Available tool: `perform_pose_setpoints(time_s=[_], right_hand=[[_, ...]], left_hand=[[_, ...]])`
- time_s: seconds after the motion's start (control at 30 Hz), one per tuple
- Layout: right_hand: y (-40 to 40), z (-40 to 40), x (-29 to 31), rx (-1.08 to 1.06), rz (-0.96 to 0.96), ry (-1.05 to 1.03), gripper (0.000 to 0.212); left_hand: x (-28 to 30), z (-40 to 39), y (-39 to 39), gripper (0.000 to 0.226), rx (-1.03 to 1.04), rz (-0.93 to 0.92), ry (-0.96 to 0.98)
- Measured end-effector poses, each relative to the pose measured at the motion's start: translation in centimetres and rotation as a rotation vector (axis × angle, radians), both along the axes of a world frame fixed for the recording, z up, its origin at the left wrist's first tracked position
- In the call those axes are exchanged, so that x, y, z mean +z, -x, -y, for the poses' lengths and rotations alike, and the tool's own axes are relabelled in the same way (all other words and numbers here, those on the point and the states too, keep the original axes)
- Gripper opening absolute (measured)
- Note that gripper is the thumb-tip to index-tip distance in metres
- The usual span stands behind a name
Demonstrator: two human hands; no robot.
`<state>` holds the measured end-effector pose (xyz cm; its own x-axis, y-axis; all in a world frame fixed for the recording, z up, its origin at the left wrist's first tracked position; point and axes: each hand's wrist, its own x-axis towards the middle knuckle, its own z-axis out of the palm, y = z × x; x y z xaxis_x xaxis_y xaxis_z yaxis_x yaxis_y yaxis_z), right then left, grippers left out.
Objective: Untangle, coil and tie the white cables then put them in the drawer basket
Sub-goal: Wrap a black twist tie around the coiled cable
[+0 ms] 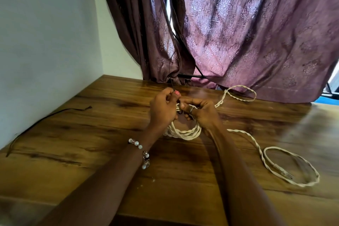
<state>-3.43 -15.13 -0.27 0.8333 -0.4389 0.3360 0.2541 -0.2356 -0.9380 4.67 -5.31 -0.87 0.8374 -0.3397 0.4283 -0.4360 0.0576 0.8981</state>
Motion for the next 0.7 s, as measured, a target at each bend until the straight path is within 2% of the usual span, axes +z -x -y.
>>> perform_pose_setpoints(time_s=[0.17, 0.3, 0.4, 0.47, 0.53, 0.6, 0.7], right_hand=[[0.6, -1.2, 1.0, -0.032, 0.033, -0.044, 0.002], [1.0, -2.1, 1.4, 0.079, 0.048, -0.156, 0.018], [0.7, -2.2, 1.1, 0.091, 0.022, -0.221, 0.018], [0.4, -2.0, 1.1, 0.030, -0.014, -0.227, 0.012], [0.2, -1.7, 0.9, -0.035, -0.082, -0.186, 0.016], [0.1, -1.7, 0.7, -0.004, -0.134, -0.178, 0.017], [0.0, -1.9, 0.7, 0.027, -0.205, -0.142, 0.018]], left_hand=[[0.0, 0.3, 0.3, 0.021, -0.112, -0.091, 0.089], [0.1, 0.3, 0.0, 0.023, -0.117, -0.081, 0.119], [0.1, 0.1, 0.0, 0.023, -0.024, 0.018, 0.025], [0.1, -0.1, -0.3, 0.020, 0.122, 0.232, -0.076], [0.1, -0.4, -0.9, 0.019, 0.248, 0.408, -0.154], [0.1, -0.6, -1.6, 0.021, 0.288, 0.436, -0.152], [0.2, -0.4, -1.9, 0.019, 0.312, 0.385, -0.121]])
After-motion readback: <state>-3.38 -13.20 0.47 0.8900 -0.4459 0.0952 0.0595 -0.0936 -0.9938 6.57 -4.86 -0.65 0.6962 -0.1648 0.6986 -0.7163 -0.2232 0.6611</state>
